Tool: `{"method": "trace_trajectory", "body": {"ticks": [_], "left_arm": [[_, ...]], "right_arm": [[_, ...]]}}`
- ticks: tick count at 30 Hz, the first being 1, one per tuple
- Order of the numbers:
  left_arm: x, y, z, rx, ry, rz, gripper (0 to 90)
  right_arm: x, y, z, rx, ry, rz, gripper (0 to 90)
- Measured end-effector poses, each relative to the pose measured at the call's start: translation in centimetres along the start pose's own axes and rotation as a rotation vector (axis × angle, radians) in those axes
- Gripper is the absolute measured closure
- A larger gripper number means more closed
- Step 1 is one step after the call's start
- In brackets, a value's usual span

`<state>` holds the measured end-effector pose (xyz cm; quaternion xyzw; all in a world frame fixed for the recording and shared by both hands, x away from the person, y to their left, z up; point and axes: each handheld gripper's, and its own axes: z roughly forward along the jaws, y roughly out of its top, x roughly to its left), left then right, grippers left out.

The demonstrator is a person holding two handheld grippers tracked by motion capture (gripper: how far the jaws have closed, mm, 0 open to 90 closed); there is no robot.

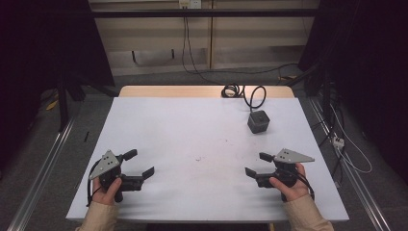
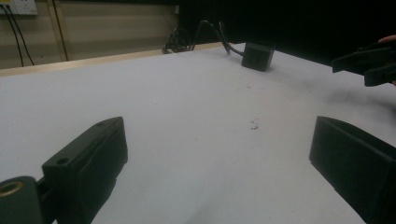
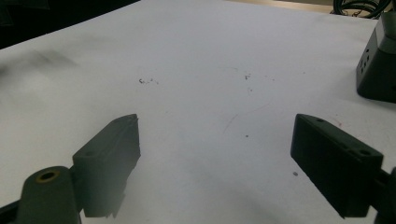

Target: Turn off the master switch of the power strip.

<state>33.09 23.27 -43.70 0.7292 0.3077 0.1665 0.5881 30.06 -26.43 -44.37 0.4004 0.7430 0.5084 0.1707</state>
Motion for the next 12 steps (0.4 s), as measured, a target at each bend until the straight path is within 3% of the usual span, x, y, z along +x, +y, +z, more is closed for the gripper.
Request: {"method": "trace_trajectory", "body": {"ticks": [12], "left_arm": [[0.10, -0.02, 0.01, 0.004, 0.003, 0.001, 4.2]], "right_arm": [[0.18, -0.84, -0.93, 0.014, -0.006, -0.007, 15.7]]}}
